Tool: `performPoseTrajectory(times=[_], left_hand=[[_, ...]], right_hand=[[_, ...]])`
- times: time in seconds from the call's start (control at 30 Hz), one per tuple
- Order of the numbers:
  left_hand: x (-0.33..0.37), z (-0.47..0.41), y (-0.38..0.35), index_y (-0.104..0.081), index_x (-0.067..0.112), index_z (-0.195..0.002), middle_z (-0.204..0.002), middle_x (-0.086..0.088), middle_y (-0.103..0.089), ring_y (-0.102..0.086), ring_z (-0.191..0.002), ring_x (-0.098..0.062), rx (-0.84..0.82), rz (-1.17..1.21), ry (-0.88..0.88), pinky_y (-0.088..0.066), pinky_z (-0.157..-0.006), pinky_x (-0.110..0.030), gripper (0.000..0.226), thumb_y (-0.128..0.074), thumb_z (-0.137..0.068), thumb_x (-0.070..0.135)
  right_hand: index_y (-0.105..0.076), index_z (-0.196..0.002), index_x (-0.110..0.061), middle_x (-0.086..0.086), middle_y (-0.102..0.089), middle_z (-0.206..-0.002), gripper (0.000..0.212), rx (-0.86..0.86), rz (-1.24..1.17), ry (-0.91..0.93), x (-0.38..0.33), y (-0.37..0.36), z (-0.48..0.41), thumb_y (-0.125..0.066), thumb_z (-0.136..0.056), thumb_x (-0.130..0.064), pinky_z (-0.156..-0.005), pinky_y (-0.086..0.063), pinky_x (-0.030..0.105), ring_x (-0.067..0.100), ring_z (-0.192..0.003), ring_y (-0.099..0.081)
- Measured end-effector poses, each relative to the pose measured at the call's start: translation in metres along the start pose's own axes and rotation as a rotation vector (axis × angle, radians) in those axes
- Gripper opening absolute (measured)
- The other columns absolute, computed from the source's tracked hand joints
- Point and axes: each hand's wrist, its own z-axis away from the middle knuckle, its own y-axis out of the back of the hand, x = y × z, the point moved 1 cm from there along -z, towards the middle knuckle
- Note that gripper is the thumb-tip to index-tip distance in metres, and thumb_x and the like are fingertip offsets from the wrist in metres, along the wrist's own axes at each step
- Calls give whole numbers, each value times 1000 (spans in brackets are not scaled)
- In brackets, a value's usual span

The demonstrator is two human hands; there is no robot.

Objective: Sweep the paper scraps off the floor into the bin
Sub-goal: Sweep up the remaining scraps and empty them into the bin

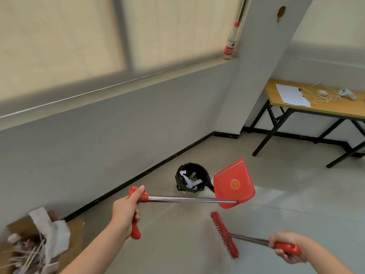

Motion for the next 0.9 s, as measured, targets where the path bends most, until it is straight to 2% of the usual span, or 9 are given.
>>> performPoseTrajectory(times=[0.1,0.23,0.3,0.43,0.63,0.73,0.83,0.9], left_hand=[[-26,-6,-5,-56,8,-64,-44,-3,-35,-28,-36,-16,92,124,103,-25,-45,-24,40,-75,-76,41],[-67,-16,3,-54,14,-69,-38,1,-34,-29,-29,-11,140,375,226,-27,-37,-18,31,-71,-83,36],[-88,-20,9,-49,20,-73,-33,5,-31,-28,-24,-7,123,500,309,-27,-31,-13,26,-63,-90,36],[-121,-15,11,-44,23,-75,-29,8,-32,-29,-20,-2,117,676,407,-26,-29,-6,25,-49,-99,31],[-154,-7,11,-41,21,-76,-26,5,-32,-28,-18,-5,171,838,545,-28,-30,-5,28,-41,-102,34],[-161,-12,12,-40,21,-76,-26,4,-33,-29,-17,-7,193,845,591,-30,-31,-5,30,-39,-102,35],[-172,-16,8,-43,18,-80,-32,-3,-50,-34,-18,-8,161,823,645,-35,-30,-9,29,-40,-102,37],[-174,-14,1,-46,15,-81,-35,-6,-55,-36,-19,-8,152,811,672,-37,-31,-11,29,-42,-101,36]], right_hand=[[-53,-69,-5,8,-52,-47,14,20,55,9,-11,3,0,-59,-81,-7,-34,-37,15,13,-30,-44],[-51,-68,-6,7,-50,-45,16,25,90,24,-24,0,0,-59,-82,-8,-35,-36,14,13,-31,-41],[-50,-65,-6,7,-49,-44,20,24,102,31,-30,-4,1,-58,-83,-8,-35,-36,14,13,-31,-39],[-51,-67,-5,7,-49,-45,18,22,133,39,-39,-17,0,-57,-83,-8,-36,-36,15,13,-32,-40],[-50,-67,-4,8,-49,-45,17,19,154,53,-43,-38,7,-57,-82,-7,-37,-37,16,14,-34,-41],[-50,-68,-4,8,-49,-47,15,15,172,48,-36,-43,6,-58,-81,-7,-39,-38,17,15,-36,-40],[-53,-77,-4,9,-51,-50,8,17,189,39,-29,-44,3,-60,-79,-7,-40,-38,17,16,-37,-40],[-54,-79,-3,10,-52,-50,7,12,200,28,-26,-46,2,-61,-79,-6,-41,-38,17,16,-36,-41]])
